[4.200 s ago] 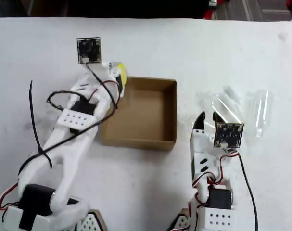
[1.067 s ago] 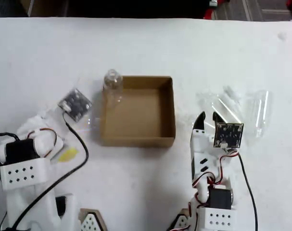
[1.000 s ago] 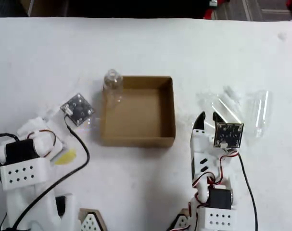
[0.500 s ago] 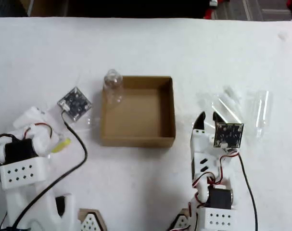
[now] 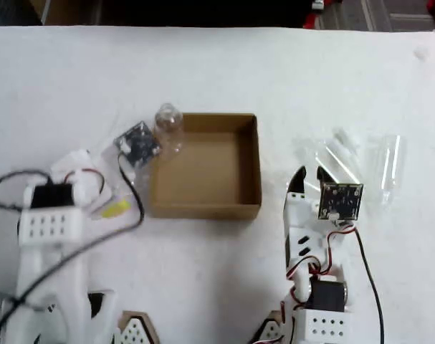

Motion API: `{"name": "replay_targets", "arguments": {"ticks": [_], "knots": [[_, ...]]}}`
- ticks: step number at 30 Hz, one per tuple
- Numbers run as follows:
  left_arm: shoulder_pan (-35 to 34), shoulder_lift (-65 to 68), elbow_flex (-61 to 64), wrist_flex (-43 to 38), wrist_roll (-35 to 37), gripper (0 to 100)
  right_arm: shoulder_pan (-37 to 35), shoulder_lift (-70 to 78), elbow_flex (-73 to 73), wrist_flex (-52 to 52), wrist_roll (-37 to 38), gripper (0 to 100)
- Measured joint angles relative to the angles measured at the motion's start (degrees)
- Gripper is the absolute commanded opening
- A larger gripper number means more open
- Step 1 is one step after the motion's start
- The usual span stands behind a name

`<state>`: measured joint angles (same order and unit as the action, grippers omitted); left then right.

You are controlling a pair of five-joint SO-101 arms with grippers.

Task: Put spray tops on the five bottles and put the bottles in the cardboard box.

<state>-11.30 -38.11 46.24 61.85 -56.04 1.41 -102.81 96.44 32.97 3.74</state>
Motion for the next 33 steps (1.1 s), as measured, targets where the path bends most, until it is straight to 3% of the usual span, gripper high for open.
{"name": "replay_targets", "arguments": {"ticks": [8, 18, 23, 33], "knots": [[2.4, 22.4, -16.0, 4.2, 0.1, 32, 0.0, 0.0, 0.0, 0.0, 0.0, 9.5], [6.9, 31.1, -17.3, -3.5, 0.0, 32, 0.0, 0.0, 0.0, 0.0, 0.0, 9.5], [7.1, 36.7, -17.3, -7.2, 0.0, 32, 0.0, 0.0, 0.0, 0.0, 3.4, 9.5], [3.4, 37.6, -17.3, -5.7, -10.7, 32, 0.0, 0.0, 0.0, 0.0, 4.2, 9.5]]}}
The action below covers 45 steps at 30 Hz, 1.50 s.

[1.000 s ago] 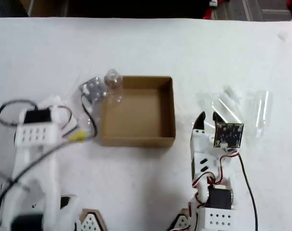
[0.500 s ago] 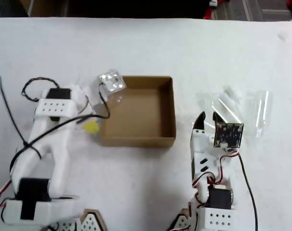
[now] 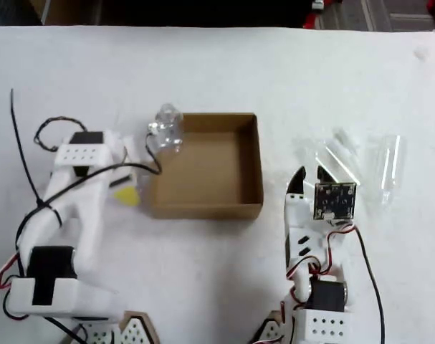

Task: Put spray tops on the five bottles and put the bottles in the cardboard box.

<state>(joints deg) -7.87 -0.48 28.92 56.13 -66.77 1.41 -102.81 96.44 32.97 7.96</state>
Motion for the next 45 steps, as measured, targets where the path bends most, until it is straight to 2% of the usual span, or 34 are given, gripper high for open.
{"name": "replay_targets", "arguments": {"ticks": [5, 9, 12, 18, 28, 36, 39, 45], "knots": [[-4.5, 0.0, -1.1, 0.5, -4.3, 32, 0.0, 0.0, 0.0, 0.0, 0.0, 9.5], [-5.5, 0.0, -4.7, 1.1, -1.6, 32, 0.0, 0.0, 0.0, 0.0, 0.4, 9.5], [-3.1, 0.4, -5.9, 1.6, 1.9, 32, 0.0, 0.0, 0.0, 0.0, 0.4, 9.5], [3.6, 0.4, -6.2, 1.8, 2.4, 32, 0.0, 0.0, 0.0, 0.0, 0.4, 9.5], [5.2, 4.7, -6.2, 1.8, 1.9, 32, 0.0, 0.0, 0.0, 0.0, 0.5, 9.5], [7.5, 10.2, -6.2, -1.4, 1.7, 32, 0.0, 0.0, 0.0, 0.0, 0.5, 9.5], [9.0, 10.3, -6.2, -1.6, 1.7, 27, 0.0, 0.0, 0.0, 0.0, 0.5, 9.5], [9.5, 10.3, -6.2, -1.6, 1.7, 7, 0.0, 0.0, 0.0, 0.0, 0.5, 9.5]]}}
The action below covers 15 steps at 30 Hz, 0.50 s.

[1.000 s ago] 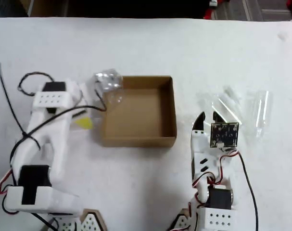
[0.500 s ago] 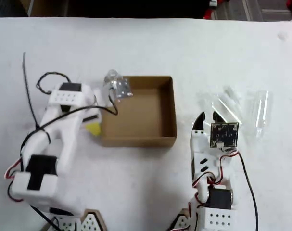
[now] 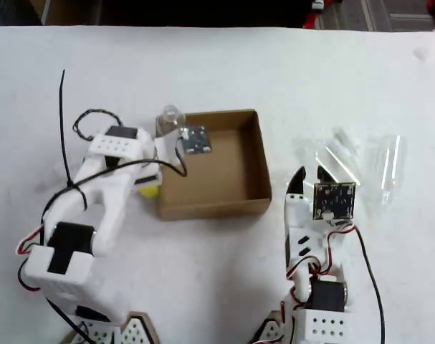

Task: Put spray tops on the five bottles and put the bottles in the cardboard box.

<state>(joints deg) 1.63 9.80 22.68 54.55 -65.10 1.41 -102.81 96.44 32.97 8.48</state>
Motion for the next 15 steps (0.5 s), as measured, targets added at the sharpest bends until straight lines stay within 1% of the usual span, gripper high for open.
{"name": "replay_targets", "arguments": {"ticks": [3, 11, 13, 15], "knots": [[0.1, 0.0, 0.0, 0.0, 0.1, 3, 0.0, 0.0, 0.0, 0.0, 0.0, 9.5], [0.1, 0.0, -0.1, 0.0, 0.1, 3, 0.0, 0.0, 0.0, 0.0, 0.0, 9.5], [0.1, 0.0, -0.1, 0.3, 0.1, 5, 0.0, 0.0, 0.0, 0.0, 0.0, 9.5], [0.1, 0.0, -0.1, 0.9, 0.0, 10, 0.0, 0.0, 0.0, 0.0, 0.0, 9.5]]}}
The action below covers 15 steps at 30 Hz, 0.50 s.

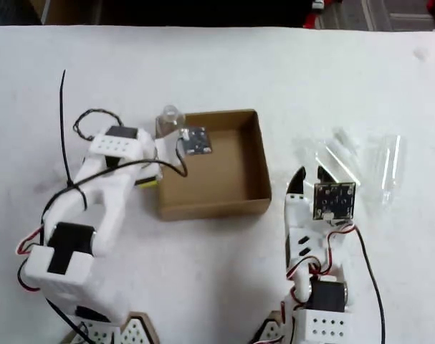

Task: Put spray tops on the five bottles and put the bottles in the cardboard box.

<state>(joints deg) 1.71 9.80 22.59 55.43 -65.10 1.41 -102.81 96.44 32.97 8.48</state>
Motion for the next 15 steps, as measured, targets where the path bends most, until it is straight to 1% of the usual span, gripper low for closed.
{"name": "replay_targets", "arguments": {"ticks": [4, 6, 13, 15], "knots": [[0.0, 0.0, 0.0, 0.2, 0.0, 23, 0.0, 0.0, 0.0, 0.0, 0.0, 9.5], [0.0, 0.0, 0.0, 0.4, 0.1, 27, 0.0, 0.0, 0.0, 0.0, 0.0, 9.5], [-0.1, 0.0, -1.2, 0.4, 0.0, 23, 0.0, 0.0, 0.0, 0.0, 0.0, 9.5], [-1.2, 0.0, -2.7, 0.4, 0.0, 21, 0.0, 0.0, 0.0, 0.0, 0.0, 9.5]]}}
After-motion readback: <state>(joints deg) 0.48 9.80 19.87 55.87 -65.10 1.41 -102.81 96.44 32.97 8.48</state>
